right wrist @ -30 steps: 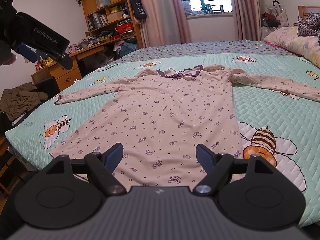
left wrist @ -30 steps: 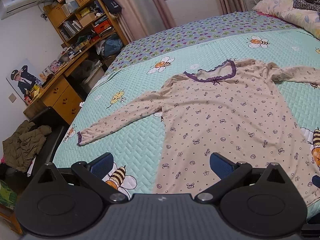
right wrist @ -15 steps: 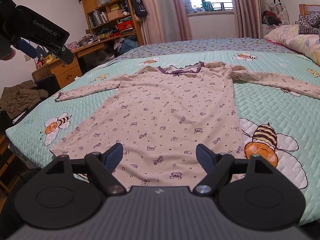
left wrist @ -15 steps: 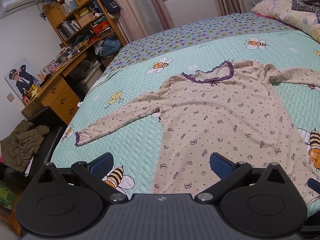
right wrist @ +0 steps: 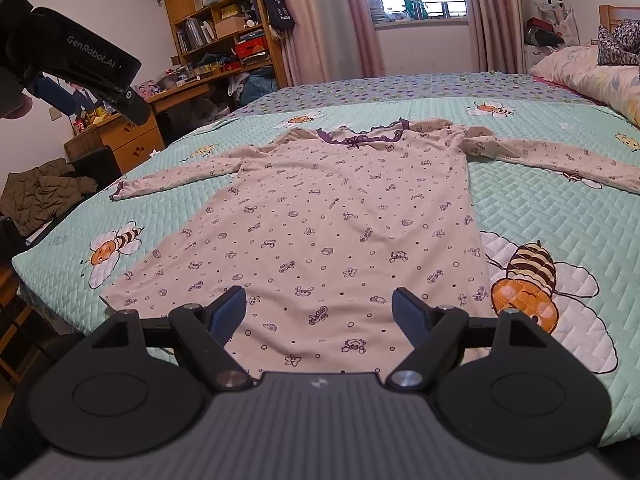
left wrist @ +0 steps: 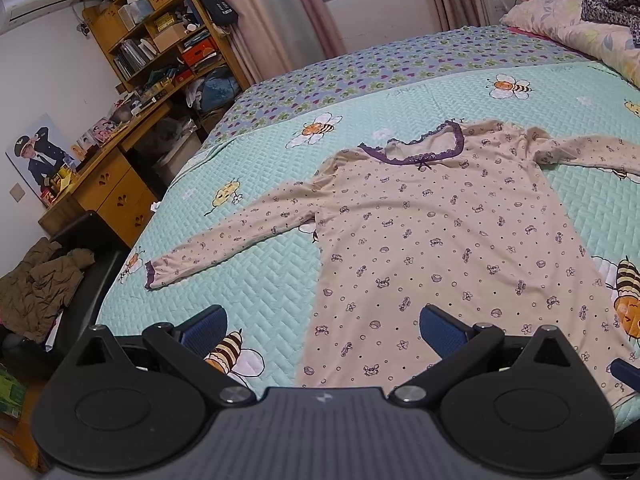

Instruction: Fold clothes

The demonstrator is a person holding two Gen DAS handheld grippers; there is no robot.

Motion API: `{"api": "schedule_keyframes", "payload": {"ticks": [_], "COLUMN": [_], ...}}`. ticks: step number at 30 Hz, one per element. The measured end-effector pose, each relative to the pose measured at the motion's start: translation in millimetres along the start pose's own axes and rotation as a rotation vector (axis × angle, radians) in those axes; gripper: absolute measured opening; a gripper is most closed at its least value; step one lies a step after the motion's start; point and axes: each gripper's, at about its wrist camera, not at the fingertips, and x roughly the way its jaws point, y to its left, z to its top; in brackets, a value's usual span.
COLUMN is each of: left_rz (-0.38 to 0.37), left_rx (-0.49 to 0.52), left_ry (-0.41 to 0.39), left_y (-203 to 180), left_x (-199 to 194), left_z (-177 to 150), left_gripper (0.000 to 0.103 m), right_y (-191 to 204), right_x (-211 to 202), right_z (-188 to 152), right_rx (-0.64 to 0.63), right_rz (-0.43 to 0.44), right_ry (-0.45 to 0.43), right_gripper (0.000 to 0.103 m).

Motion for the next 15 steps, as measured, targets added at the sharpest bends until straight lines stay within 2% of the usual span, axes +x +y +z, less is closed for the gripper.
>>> {"api": "schedule_keyframes", "payload": {"ticks": [15], "left_rz": [-0.03], "left_rx": [-0.021], "left_ry": [0.038], "left_y": [3], "left_x": [29], "left_z": [-2], "left_gripper": [0.102], "right_y": [-14], "right_x": [8], "right_z": [29], "right_rx": [0.026], "right_rz": [-0.024], "right_ry": [-0.059], "right_gripper": [0.081]}}
